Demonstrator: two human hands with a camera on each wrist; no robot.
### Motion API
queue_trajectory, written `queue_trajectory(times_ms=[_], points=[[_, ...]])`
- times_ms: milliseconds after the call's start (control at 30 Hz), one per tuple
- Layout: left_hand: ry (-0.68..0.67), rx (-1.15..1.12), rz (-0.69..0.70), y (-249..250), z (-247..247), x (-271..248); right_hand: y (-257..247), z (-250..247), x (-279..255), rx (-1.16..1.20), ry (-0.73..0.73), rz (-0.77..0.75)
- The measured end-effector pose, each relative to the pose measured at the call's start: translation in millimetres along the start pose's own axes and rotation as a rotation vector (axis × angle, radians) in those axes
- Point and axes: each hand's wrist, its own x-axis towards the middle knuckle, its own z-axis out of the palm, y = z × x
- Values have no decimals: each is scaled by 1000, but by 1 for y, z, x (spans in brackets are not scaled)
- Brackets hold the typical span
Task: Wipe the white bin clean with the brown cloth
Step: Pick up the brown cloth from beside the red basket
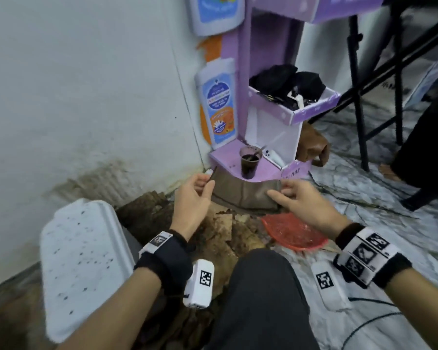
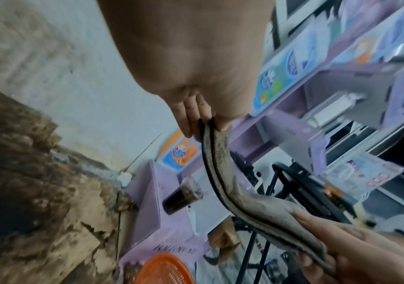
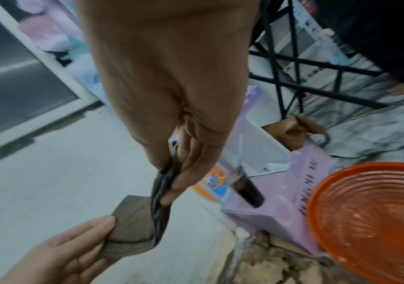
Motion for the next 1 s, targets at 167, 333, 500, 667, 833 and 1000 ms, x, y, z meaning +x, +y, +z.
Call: queue_trajectory(times_ms=[167, 333, 500, 667, 833, 1000], points=[[108, 22, -29, 12, -97, -36, -74, 41, -10, -113, -122, -76], [208, 46, -102, 6, -181, -80, -145, 103, -26, -263, -329, -131], [239, 97, -160, -26, -248, -105, -180, 178, -41, -314, -449, -73], [169, 199, -180, -58, -283, -106, -181, 236, -53, -396, -512, 65], [52, 293, -154, -74, -283, -92, -160, 271, -63, -327, -547, 257], [-40, 478, -113, -86, -279, -60, -139, 287, -70, -628, -506, 97]])
